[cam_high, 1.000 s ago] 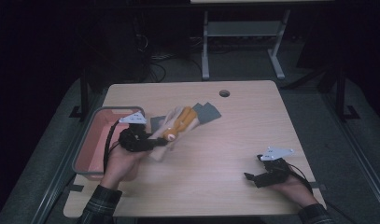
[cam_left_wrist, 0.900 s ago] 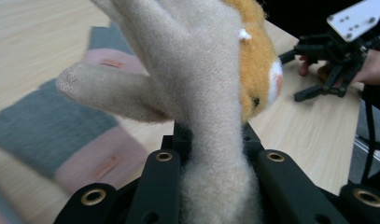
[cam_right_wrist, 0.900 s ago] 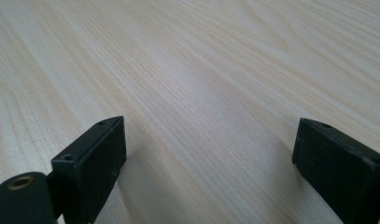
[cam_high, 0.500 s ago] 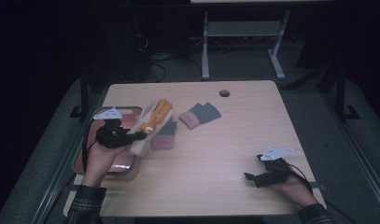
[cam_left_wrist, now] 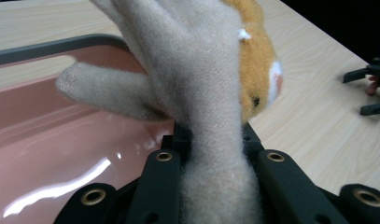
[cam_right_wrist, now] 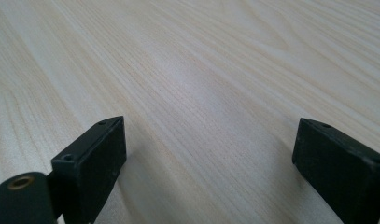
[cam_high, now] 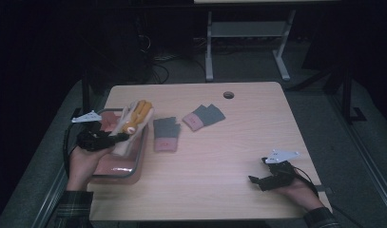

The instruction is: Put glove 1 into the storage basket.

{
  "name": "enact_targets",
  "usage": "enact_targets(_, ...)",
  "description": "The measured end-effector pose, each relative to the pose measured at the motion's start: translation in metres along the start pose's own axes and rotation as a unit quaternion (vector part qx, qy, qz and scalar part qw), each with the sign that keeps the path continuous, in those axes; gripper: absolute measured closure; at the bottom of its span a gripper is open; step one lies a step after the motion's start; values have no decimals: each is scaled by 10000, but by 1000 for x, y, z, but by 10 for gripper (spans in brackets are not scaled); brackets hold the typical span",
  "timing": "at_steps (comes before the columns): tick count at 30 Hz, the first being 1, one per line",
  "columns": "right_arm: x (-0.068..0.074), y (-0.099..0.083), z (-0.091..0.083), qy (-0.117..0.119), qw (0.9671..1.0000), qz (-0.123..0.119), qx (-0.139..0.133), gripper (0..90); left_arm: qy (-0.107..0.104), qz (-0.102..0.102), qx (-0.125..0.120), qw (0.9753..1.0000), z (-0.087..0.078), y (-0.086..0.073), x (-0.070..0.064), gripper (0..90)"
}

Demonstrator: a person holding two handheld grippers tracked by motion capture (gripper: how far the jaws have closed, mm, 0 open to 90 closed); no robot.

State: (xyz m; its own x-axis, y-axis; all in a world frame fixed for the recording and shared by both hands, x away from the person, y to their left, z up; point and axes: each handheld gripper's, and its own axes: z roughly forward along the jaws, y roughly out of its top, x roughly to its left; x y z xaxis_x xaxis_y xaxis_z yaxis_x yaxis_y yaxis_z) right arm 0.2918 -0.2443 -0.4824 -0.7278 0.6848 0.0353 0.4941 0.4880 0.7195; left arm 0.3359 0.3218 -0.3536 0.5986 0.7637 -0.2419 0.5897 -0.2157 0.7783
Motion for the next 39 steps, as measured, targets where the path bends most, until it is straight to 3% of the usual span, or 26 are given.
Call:
enact_targets(12, 0, 0, 0, 1, 10000, -1, -2, 96, 430, -291, 207, 9984, -6, -17, 26, 762)
enact_targets(20, 0, 0, 0, 2, 10000, 0, -2, 96, 486, -412, 492, 9968, 5, -26, 38, 761)
enact_targets(23, 0, 0, 0, 1, 10000, 0, -1, 96, 572, -320, 671, 9956, 11, -25, 39, 759)
enact_targets(27, 0, 0, 0, 1, 10000, 5, 0, 96, 524, -279, 807, 9950, 17, -23, 40, 758)
enact_targets(32, 0, 0, 0, 3, 10000, 17, -7, 96, 617, -236, 1031, 9925, 28, -20, 46, 756)
enact_targets(34, 0, 0, 0, 4, 10000, 19, -5, 96, 721, -199, 1189, 9901, 33, -20, 47, 755)
enact_targets(36, 0, 0, 0, 4, 10000, 18, -5, 96, 672, -207, 1278, 9893, 37, -21, 49, 754)
enact_targets(39, 0, 1, 1, 0, 10000, 2, -6, 96, 661, -208, 1519, 9860, 45, -23, 51, 751)
